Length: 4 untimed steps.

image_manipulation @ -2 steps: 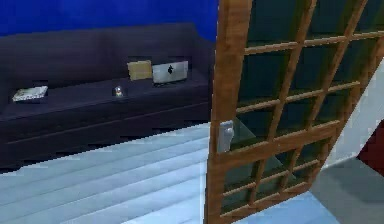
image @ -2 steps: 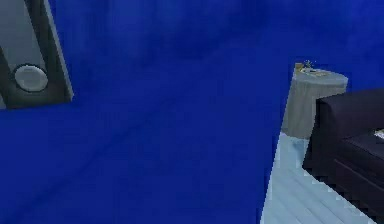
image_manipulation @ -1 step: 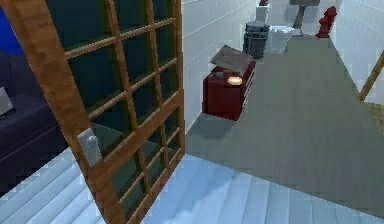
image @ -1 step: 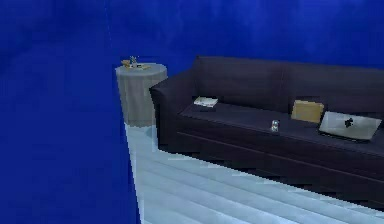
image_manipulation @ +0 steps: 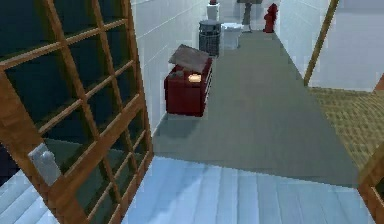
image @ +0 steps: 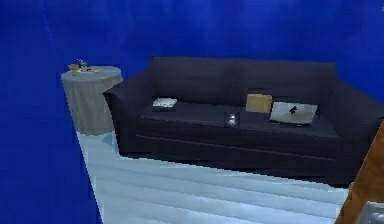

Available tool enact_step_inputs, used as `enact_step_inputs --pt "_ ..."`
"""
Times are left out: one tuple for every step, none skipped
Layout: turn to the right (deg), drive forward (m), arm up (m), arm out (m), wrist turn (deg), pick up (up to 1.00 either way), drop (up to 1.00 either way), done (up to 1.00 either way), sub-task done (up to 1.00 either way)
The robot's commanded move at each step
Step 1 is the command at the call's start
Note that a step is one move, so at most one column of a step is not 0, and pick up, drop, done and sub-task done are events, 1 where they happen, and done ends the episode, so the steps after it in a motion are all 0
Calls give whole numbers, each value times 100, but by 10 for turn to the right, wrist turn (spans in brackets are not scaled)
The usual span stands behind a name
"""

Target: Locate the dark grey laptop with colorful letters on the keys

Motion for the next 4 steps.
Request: enact_step_inputs --pt "0 75 0 0 0 0 0 0 0" --pt "450 0 0 0 0 0 0 0 0" --pt "0 40 0 0 0 0 0 0 0" --pt "0 0 0 0 0 0 0 100 0"
